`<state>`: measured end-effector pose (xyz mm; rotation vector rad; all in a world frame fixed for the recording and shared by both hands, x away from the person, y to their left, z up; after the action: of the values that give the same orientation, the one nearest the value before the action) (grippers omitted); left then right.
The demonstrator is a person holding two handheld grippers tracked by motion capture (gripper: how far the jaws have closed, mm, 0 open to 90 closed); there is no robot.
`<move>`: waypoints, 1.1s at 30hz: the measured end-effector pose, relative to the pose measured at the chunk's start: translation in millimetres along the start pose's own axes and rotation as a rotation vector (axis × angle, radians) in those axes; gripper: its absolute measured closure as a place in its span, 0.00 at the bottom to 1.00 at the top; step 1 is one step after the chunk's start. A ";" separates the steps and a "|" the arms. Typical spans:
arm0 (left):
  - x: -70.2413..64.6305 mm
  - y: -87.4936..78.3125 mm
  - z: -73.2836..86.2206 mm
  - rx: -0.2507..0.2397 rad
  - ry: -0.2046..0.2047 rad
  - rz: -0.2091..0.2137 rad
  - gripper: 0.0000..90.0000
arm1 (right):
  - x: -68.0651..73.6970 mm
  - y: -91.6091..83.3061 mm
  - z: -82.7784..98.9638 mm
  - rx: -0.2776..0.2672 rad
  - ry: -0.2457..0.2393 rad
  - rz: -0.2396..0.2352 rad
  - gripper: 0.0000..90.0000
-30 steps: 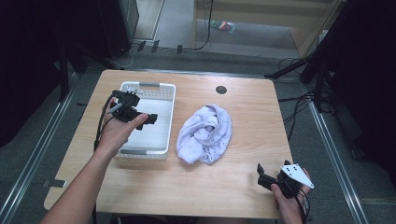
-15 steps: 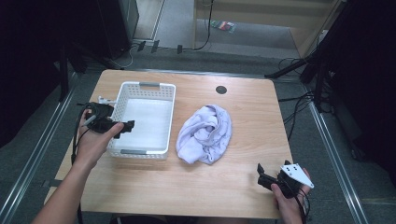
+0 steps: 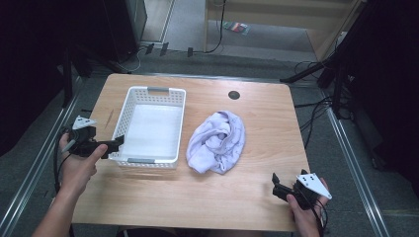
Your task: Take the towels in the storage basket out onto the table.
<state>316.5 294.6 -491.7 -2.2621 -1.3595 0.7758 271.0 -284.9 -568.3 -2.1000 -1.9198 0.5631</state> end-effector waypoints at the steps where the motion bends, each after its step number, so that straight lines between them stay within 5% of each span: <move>1: 1.1 -1.8 2.0 -0.006 0.003 -0.007 0.00 | 0.0 -0.1 0.0 -0.001 0.001 -0.001 0.00; 15: 27.1 -34.4 43.8 -0.142 -0.038 -0.020 0.00 | 0.8 -0.1 0.1 -0.002 -0.010 0.013 0.00; 29: 58.1 -43.9 95.2 -0.155 -0.106 -0.081 0.00 | 1.3 0.5 -0.1 0.000 -0.015 0.020 0.00; 33: 62.2 -43.6 103.2 -0.150 -0.092 -0.078 0.00 | 1.2 0.4 -0.1 -0.002 -0.011 0.022 0.00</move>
<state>245.0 374.3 -562.0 -2.2946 -1.5868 0.7838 271.4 -283.7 -568.6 -2.1257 -1.9063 0.5795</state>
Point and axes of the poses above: each handheld gripper's, and its own axes: y roughly forward along the jaws, z roughly out of its underside, x roughly to its left, the point moved 5 cm from there along y, roughly forward along the jaws, and after that the axes turned 15 degrees about z, right-handed, at the moved point
